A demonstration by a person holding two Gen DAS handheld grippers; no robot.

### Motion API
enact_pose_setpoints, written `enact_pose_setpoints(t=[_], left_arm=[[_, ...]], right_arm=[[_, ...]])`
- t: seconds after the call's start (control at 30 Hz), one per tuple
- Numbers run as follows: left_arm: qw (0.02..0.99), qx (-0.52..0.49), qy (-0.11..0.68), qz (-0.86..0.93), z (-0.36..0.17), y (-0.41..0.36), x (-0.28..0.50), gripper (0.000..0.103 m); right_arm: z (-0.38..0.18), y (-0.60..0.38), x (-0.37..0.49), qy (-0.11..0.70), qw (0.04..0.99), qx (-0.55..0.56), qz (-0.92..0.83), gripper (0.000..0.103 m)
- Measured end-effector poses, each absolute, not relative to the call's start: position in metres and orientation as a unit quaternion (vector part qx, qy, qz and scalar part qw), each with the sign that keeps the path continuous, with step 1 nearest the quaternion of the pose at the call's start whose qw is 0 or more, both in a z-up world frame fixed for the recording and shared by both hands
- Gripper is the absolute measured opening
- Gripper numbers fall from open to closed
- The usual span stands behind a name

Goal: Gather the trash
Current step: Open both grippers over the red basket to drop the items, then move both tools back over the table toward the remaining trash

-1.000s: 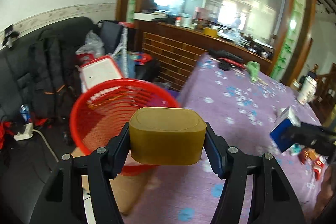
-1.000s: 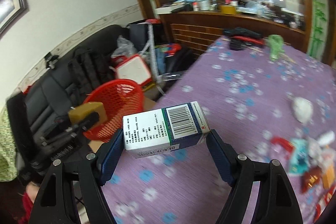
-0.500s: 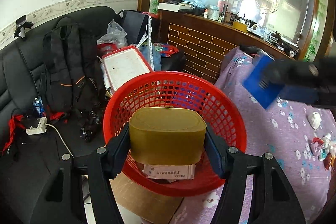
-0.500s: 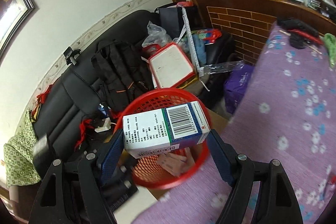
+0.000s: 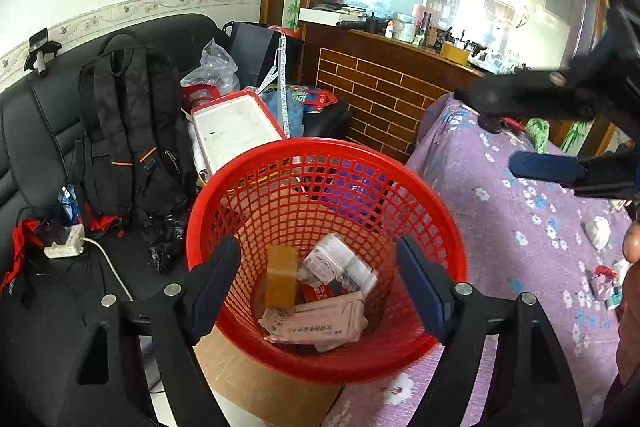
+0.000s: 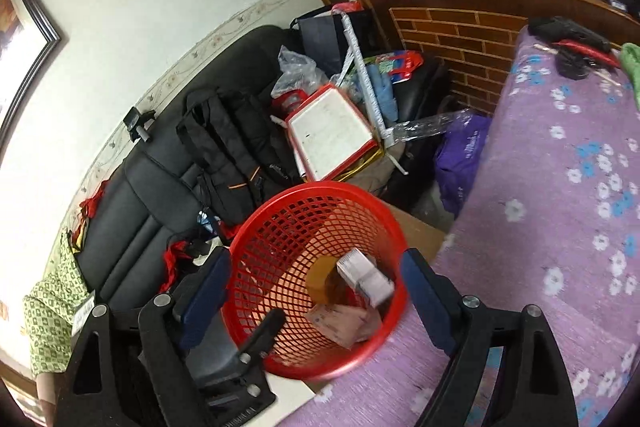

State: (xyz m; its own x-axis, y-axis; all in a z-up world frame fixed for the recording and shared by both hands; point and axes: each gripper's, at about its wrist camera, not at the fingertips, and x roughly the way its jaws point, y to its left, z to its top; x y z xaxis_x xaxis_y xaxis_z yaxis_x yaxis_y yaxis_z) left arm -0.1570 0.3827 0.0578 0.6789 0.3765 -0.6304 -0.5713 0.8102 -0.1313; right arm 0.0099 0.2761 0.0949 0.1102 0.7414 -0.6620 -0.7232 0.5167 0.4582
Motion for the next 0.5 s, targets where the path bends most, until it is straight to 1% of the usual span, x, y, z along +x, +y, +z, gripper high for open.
enact_pose_setpoints(t=[0.27,0.5], left_arm=[[0.907,-0.157,0.302,0.25,0.066,0.356,-0.162,0.079],[0.912,-0.153,0.308,0.222,0.065,0.319,-0.159,0.079]], right_arm=[[0.102,0.215,-0.008,0.434,0.768,0.004,0.471,0.089],[0.095,0.152,-0.022,0.433,0.788,0.006,0.438,0.089]])
